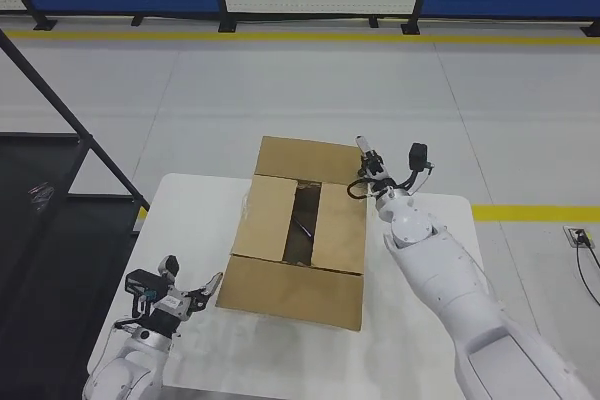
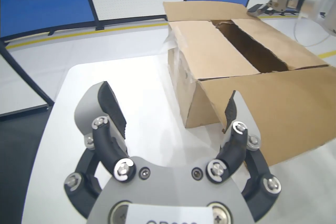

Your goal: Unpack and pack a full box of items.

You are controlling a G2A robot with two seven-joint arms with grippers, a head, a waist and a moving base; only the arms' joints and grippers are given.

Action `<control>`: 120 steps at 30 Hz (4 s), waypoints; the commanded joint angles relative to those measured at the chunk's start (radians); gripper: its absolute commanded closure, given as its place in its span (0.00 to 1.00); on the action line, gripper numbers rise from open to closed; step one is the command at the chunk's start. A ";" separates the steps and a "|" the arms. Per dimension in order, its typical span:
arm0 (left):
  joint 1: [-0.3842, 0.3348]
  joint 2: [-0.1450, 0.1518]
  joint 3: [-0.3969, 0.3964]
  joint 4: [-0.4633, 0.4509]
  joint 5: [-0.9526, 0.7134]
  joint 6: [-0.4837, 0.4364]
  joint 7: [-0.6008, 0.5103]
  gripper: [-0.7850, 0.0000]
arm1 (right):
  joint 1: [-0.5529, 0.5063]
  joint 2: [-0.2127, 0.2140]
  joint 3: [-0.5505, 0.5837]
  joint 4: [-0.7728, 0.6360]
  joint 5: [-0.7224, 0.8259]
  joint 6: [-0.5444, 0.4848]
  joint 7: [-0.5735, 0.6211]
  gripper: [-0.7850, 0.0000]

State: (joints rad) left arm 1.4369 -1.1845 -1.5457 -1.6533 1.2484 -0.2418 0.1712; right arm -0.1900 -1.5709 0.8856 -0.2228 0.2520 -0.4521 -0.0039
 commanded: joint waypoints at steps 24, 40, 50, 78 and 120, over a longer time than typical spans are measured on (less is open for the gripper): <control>-0.336 -0.032 0.156 0.313 0.055 0.108 -0.119 0.00 | -0.121 0.101 0.146 -0.044 0.090 -0.093 0.370 0.00; -0.282 -0.021 0.129 0.301 0.088 0.010 -0.041 0.00 | -0.163 0.110 0.182 -0.117 0.100 -0.088 0.499 0.00; -0.230 -0.015 0.086 0.249 0.061 0.018 -0.018 0.00 | -0.197 0.120 0.191 -0.155 0.070 -0.096 0.568 0.00; -0.195 -0.007 0.047 0.224 0.059 -0.001 -0.038 0.00 | -0.426 0.214 0.299 -0.471 0.028 -0.120 0.851 0.00; -0.163 0.001 0.029 0.090 0.343 0.204 -0.114 0.00 | -0.574 0.228 0.312 -0.886 0.035 -0.150 0.760 0.00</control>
State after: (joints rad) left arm 1.2767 -1.1837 -1.5180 -1.5605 1.6031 -0.0087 0.0632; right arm -0.7641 -1.3428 1.1975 -1.1087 0.2861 -0.6014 0.7566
